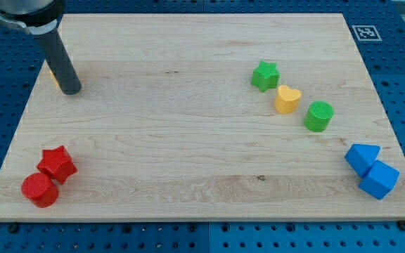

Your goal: Move your arm to the center

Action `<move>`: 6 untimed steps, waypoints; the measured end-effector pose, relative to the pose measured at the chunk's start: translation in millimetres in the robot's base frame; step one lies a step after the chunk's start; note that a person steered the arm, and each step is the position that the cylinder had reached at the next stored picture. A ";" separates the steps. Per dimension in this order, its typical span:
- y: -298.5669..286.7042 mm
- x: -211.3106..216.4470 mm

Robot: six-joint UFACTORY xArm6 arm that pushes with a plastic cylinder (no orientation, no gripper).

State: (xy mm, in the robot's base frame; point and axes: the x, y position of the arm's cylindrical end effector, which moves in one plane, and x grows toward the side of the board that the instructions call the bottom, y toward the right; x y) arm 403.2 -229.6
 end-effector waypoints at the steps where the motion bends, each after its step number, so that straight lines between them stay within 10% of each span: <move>1: 35.1 18.9; 6: 261.2 16.3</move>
